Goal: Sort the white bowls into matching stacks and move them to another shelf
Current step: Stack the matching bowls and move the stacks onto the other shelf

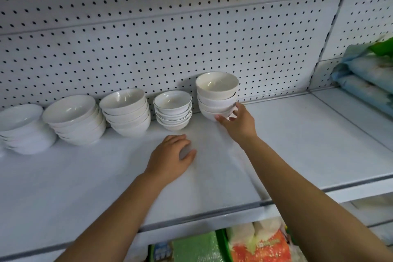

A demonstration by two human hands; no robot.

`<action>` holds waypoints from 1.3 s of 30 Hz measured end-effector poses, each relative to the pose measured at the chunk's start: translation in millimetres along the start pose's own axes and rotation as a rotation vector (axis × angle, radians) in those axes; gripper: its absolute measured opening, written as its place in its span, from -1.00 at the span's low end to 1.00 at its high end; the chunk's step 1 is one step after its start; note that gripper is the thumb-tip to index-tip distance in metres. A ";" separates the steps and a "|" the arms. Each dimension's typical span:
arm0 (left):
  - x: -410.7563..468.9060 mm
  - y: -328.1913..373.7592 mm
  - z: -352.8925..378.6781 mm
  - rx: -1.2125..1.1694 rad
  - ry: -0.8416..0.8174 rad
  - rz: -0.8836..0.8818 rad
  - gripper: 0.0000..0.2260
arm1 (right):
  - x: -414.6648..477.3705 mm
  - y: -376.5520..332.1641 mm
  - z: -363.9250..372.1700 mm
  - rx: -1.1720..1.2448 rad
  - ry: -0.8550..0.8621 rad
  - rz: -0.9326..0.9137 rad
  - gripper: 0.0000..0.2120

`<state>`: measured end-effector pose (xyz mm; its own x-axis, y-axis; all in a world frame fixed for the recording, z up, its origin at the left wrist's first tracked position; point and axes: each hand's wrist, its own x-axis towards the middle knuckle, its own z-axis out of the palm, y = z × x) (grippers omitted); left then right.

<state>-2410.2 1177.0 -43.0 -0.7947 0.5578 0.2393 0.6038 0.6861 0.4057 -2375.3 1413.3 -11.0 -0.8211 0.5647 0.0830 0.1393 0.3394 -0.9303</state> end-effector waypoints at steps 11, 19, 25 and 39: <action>-125.8 -15.4 -69.6 -0.149 0.143 -0.113 -0.56 | -156.6 -25.5 -15.6 -0.113 -0.176 -0.180 -0.41; -320.5 -15.1 -114.5 -0.175 0.396 -0.485 -0.58 | -263.0 -74.9 59.8 -0.068 -0.527 -0.335 -0.47; -481.9 6.7 -142.4 -0.054 0.538 -0.801 -0.52 | -383.6 -98.6 119.7 -0.168 -0.914 -0.492 -0.47; -800.0 138.6 -146.9 0.133 0.933 -1.641 -0.47 | -683.2 -141.4 217.9 -0.174 -1.794 -0.855 -0.38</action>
<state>-1699.9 757.2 -48.6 -0.2575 -0.9617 0.0938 -0.7183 0.2554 0.6471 -1954.6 815.6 -14.1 -0.1929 -0.9776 -0.0841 -0.5673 0.1811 -0.8034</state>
